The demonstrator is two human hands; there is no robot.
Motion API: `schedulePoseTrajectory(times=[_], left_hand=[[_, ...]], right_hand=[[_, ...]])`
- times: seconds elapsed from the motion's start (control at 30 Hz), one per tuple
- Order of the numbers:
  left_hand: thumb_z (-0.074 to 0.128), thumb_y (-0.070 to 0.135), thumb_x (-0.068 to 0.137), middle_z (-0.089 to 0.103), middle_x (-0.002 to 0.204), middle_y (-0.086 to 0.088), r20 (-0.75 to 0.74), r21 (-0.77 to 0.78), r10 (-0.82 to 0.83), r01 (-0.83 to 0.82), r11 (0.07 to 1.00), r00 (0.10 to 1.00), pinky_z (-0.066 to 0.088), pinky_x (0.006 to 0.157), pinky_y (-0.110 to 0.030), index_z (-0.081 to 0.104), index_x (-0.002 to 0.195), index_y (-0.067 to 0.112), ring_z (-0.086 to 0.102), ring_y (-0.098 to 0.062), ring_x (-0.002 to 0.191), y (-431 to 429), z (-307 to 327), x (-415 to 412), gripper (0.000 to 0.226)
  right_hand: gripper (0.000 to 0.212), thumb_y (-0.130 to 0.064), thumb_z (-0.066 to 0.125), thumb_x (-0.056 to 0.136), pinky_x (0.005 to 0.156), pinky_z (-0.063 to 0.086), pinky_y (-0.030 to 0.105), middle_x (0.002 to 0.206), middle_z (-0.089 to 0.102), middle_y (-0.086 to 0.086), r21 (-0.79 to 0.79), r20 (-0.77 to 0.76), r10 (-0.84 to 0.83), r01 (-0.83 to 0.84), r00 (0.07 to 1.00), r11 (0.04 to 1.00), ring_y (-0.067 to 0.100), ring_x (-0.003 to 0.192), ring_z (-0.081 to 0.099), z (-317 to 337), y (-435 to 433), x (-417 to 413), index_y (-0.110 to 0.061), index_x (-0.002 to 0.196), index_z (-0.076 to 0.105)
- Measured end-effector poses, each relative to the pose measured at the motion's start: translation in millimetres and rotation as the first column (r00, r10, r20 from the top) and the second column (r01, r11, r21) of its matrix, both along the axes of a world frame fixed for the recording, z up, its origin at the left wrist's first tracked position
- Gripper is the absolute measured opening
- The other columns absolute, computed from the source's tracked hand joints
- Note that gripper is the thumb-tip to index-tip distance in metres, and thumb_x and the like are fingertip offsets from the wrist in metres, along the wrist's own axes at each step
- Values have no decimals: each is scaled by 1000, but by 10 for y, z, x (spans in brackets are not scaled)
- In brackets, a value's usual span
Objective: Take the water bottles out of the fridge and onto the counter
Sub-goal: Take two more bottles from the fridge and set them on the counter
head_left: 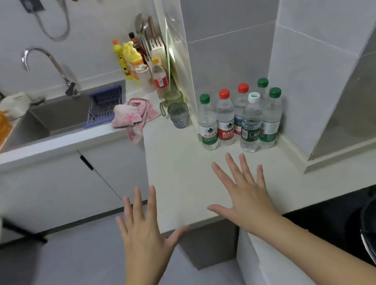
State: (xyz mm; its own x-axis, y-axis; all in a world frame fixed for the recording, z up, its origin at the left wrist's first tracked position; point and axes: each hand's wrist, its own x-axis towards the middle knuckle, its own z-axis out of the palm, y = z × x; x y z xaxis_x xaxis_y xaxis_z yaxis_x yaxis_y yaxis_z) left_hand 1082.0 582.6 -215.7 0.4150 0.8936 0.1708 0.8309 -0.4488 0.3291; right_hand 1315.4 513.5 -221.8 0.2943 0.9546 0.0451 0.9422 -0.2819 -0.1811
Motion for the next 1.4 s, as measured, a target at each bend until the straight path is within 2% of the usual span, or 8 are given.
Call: schedulePoseTrajectory(times=[0.17, 0.27, 0.53, 0.77, 0.9, 1.13, 1.3, 1.4], left_hand=[[39, 81, 69, -4, 165, -4, 0, 24, 181, -181, 983, 983, 5, 121, -56, -10, 151, 37, -15, -26, 150, -163, 155, -524, 105], [52, 76, 73, -4, 165, -4, 22, 39, 270, -271, 962, 963, 4, 120, -56, -8, 151, 36, -15, -26, 150, -228, 226, -817, 106], [59, 71, 74, -3, 165, -3, 55, 63, 476, -479, 876, 878, 2, 120, -55, -9, 150, 38, -16, -24, 150, -714, 259, -1871, 107], [62, 68, 76, 1, 165, -4, -7, 151, 527, -520, 841, 850, 4, 119, -56, 9, 156, 30, -11, -26, 151, -1314, 439, -3014, 104], [57, 70, 78, -2, 165, -4, -45, 191, 569, -552, 812, 821, 2, 120, -55, 5, 155, 30, -13, -25, 150, -1864, 532, -3730, 101], [51, 74, 75, 2, 165, -6, -77, 209, 701, -676, 706, 709, 8, 118, -58, 7, 156, 30, -8, -29, 151, -2945, 607, -4945, 102], [56, 71, 77, 0, 165, -5, -42, 206, 801, -780, 591, 597, 1, 119, -52, 7, 156, 31, -11, -26, 151, -3536, 690, -5681, 101], [60, 68, 78, -2, 165, -3, 8, 194, 857, -841, 505, 516, -2, 119, -51, 4, 155, 32, -14, -24, 150, -3789, 707, -6041, 102]], right_hand=[[98, -82, 31, 84, 112, -21, 57, 148, -47, -5, 36, 3, 197, -197, 980, 980, 26, 136, -46, 102, 283, -506, -47, 136, -43], [99, -82, 34, 83, 109, -24, 55, 146, -50, -6, 59, 21, 310, -310, 951, 949, 23, 133, -51, 127, 419, -862, -47, 137, -42], [90, -84, 16, 78, 114, -12, 58, 163, -23, 2, 46, 79, 550, -554, 831, 831, 30, 147, -29, 186, 427, -1995, -46, 141, -36], [89, -80, 23, 86, 119, -4, 61, 164, -22, 3, 23, 164, 689, -701, 706, 712, 33, 149, -22, 319, 66, -3076, -42, 147, -29], [87, -78, 23, 87, 120, -3, 60, 164, -20, 3, 61, 181, 724, -742, 665, 667, 32, 150, -20, 384, -322, -3820, -43, 141, -36], [85, -78, 19, 87, 118, -5, 58, 164, -18, 3, 93, 180, 816, -835, 550, 542, 32, 150, -19, 426, -1056, -5146, -42, 144, -30], [85, -78, 20, 86, 119, -3, 56, 159, -26, 0, 129, 196, 887, -908, 417, 399, 31, 150, -20, 552, -1316, -6056, -44, 141, -36], [84, -79, 16, 85, 119, -2, 56, 163, -21, 1, 120, 202, 924, -944, 326, 307, 31, 150, -19, 610, -1419, -6563, -43, 145, -29]])
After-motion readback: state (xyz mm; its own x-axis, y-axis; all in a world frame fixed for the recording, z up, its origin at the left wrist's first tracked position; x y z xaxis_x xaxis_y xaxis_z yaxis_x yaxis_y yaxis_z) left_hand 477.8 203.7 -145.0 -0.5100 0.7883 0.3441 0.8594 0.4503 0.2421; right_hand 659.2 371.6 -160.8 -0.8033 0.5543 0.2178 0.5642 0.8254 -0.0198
